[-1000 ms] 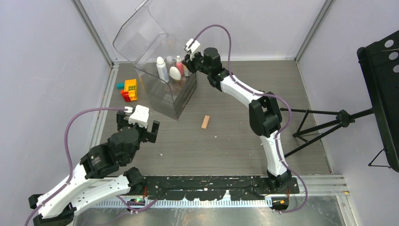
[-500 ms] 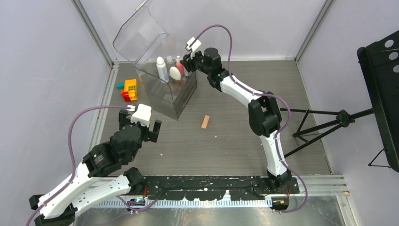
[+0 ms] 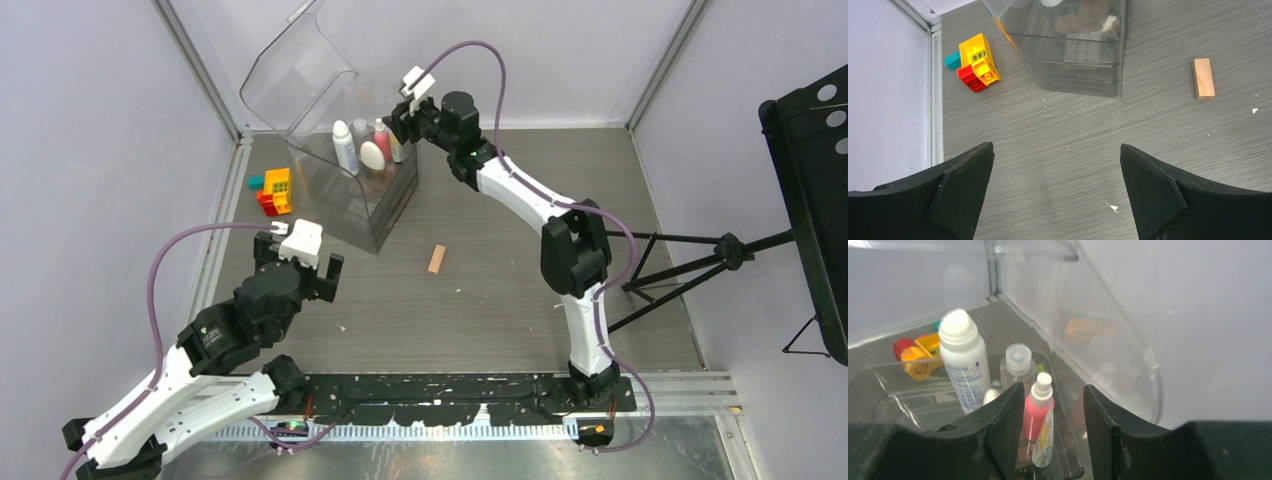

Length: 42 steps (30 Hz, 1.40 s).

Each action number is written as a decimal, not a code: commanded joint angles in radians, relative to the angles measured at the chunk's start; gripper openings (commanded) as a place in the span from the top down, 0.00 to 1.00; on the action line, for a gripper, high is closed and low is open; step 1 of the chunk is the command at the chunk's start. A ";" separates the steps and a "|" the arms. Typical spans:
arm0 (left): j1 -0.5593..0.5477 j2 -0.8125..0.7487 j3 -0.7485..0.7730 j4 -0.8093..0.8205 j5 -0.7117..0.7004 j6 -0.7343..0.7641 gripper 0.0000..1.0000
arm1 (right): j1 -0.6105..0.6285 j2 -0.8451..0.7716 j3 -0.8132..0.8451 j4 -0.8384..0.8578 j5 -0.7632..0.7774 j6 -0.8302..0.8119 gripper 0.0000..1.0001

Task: Organize the makeup
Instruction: Place the makeup in the storage box, then close the storage box at the center of the board.

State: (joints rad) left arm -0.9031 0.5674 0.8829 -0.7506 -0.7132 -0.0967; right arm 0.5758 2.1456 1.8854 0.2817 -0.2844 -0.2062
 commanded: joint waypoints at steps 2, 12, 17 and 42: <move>0.011 0.012 -0.004 0.053 0.026 0.008 0.00 | 0.000 -0.182 -0.028 0.038 -0.019 0.017 0.48; 0.028 0.011 -0.009 0.068 0.054 0.009 0.00 | 0.008 -0.481 -0.363 0.071 0.155 0.175 0.48; 0.032 0.018 0.006 0.072 0.110 -0.014 0.00 | 0.021 -0.624 -0.528 0.023 0.327 0.276 0.47; 0.032 0.312 0.695 -0.002 0.332 -0.019 0.00 | 0.068 -0.956 -1.060 -0.437 0.543 0.856 0.43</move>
State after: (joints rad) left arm -0.8764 0.8326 1.4155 -0.7830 -0.4175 -0.2016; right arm 0.6342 1.2171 0.8104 -0.1890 0.3054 0.5678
